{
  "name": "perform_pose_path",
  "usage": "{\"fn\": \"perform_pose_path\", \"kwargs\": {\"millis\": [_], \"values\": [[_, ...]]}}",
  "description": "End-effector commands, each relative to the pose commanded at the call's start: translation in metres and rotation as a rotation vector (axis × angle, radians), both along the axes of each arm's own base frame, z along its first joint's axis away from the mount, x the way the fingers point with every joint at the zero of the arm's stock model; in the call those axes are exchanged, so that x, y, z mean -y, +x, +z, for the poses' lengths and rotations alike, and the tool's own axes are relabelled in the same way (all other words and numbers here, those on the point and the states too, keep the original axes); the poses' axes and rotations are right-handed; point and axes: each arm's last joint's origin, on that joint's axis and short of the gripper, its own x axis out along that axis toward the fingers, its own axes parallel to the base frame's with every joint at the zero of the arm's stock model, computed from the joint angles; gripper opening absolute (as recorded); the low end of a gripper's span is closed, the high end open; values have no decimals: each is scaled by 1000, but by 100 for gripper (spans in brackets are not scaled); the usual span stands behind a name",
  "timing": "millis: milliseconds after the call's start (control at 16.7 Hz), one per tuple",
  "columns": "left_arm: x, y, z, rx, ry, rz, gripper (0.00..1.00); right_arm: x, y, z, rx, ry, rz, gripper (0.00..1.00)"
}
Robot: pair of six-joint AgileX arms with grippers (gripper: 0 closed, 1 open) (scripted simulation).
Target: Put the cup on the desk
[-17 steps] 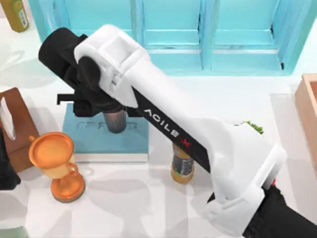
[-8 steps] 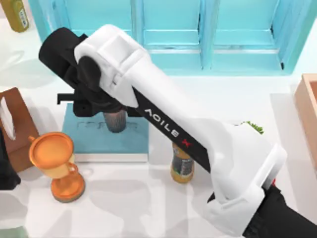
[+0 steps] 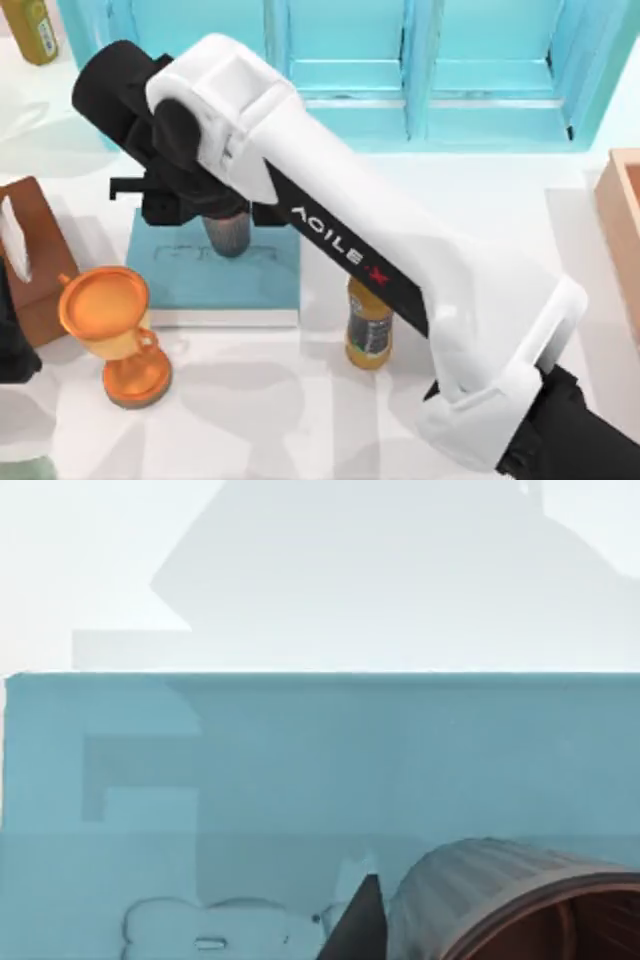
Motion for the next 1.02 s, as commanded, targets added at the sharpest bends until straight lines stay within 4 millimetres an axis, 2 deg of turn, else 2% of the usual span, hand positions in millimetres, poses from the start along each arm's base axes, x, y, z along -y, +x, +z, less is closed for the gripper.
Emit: {"fn": "perform_pose_path", "kwargs": {"millis": [540,840,1020], "values": [[0,0,0,0,0,0,100,4,-1,33,-10,-15,-3,0],[0,0,0,0,0,0,100,4,-2,33,-12,-16,-3,0],[0,0,0,0,0,0,100,9,1,43,-3,0,0,0]]}}
